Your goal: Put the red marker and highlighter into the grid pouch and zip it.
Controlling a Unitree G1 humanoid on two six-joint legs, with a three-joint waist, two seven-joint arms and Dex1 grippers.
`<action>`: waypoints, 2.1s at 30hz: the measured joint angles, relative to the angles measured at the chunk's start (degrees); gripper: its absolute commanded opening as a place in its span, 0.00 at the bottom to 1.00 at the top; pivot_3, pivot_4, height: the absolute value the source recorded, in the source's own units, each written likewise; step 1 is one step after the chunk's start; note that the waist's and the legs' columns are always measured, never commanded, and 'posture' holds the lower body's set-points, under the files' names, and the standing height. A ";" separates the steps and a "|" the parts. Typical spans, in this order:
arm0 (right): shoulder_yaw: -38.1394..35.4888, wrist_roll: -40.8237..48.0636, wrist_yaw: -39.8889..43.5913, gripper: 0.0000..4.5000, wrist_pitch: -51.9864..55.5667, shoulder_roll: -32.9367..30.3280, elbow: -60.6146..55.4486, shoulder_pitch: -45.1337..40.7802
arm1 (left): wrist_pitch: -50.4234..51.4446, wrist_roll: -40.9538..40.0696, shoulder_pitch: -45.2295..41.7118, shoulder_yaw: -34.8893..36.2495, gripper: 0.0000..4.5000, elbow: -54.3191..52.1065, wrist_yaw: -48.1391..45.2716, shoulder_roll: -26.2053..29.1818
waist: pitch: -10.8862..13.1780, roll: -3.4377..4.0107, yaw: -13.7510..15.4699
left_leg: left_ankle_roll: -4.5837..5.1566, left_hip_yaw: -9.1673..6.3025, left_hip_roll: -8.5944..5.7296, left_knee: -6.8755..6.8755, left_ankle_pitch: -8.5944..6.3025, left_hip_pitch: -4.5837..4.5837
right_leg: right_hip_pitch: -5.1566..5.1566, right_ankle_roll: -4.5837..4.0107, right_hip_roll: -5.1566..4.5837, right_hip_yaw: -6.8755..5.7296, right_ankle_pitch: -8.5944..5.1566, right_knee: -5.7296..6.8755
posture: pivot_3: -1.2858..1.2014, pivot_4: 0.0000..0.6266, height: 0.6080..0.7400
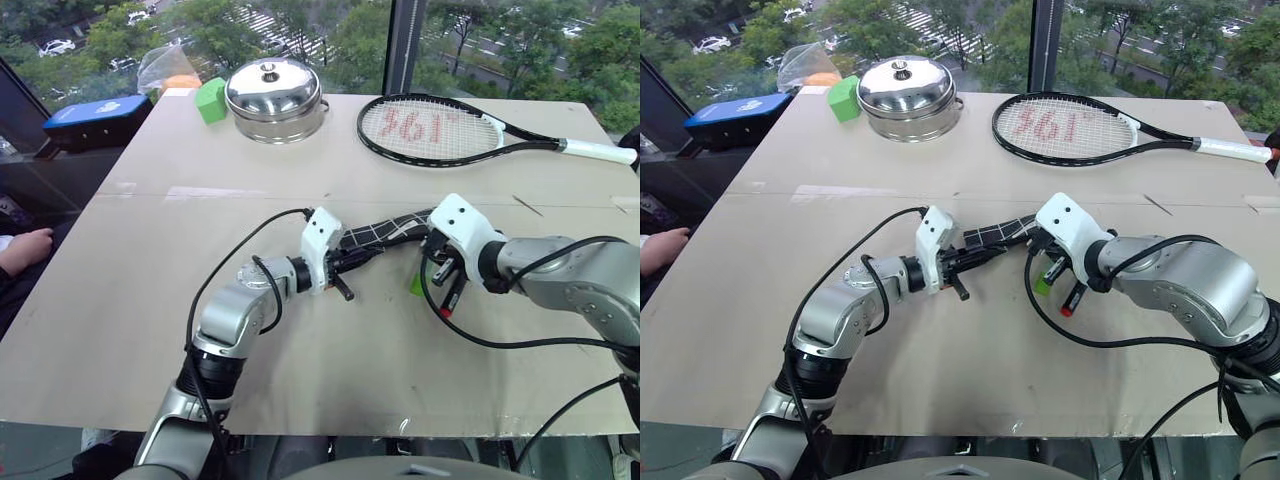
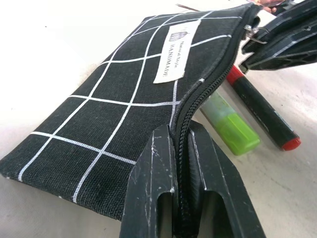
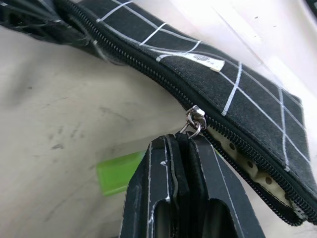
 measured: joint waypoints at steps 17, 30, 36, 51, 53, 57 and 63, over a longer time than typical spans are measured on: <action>2.89 -10.00 8.45 0.02 3.98 4.73 -0.01 -4.93 | -1.17 4.05 -1.00 -2.20 0.00 0.14 4.26 -4.09 | 0.00 -0.01 -0.18 | 0.00 -0.01 0.00 0.05 0.00 0.01 | 0.00 0.03 0.01 -0.01 0.02 0.05 | 0.52 0.24 1.00; 5.13 -10.59 16.27 0.02 1.17 8.24 0.05 -5.86 | 1.56 1.87 0.74 -1.91 0.00 -4.39 4.57 -5.83 | 0.01 -0.01 -0.03 | 0.13 -0.05 -0.07 0.26 -0.08 -0.09 | 0.05 0.04 -0.10 -0.06 0.04 0.03 | 0.52 0.24 1.00; 5.01 -15.18 16.65 0.02 -2.52 4.96 1.69 -4.32 | 3.95 -1.87 0.66 0.75 0.00 -5.38 5.00 -6.58 | 0.01 -0.01 -0.09 | 0.12 -0.07 -0.03 0.23 -0.07 0.00 | 0.05 0.04 -0.01 -0.09 0.03 0.15 | 0.52 0.24 1.00; 2.12 -20.78 16.88 0.02 -4.61 6.27 7.53 -3.36 | 6.32 -6.92 2.33 2.53 0.00 -8.83 4.90 -4.35 | 0.01 -0.01 -0.03 | 0.11 -0.03 -0.05 0.24 -0.06 -0.01 | 0.06 0.04 -0.02 -0.04 0.03 0.15 | 0.52 0.24 1.00; 2.11 -20.81 17.08 0.02 -4.39 6.64 7.52 -3.36 | 6.31 -6.49 2.04 2.42 0.00 -8.74 5.32 -4.33 | 0.01 -0.01 -0.02 | 0.11 -0.04 -0.05 0.24 -0.06 0.00 | 0.06 0.04 -0.01 -0.04 0.03 0.15 | 0.52 0.24 1.00; 2.11 -20.81 17.65 0.02 -3.22 7.35 7.03 -3.38 | 6.19 -5.77 0.87 2.38 0.00 -7.77 6.32 -4.46 | 0.01 -0.01 -0.02 | 0.11 -0.04 -0.05 0.24 -0.06 -0.01 | 0.06 0.04 -0.01 -0.04 0.04 0.15 | 0.52 0.24 1.00; 2.15 -20.81 17.81 0.02 -0.64 8.55 4.49 -3.50 | 4.84 -3.98 0.35 1.97 0.00 -5.49 7.32 -5.06 | 0.01 -0.01 -0.05 | 0.10 -0.04 -0.05 0.24 -0.06 0.00 | 0.06 0.05 -0.01 -0.04 0.04 0.16 | 0.52 0.24 1.00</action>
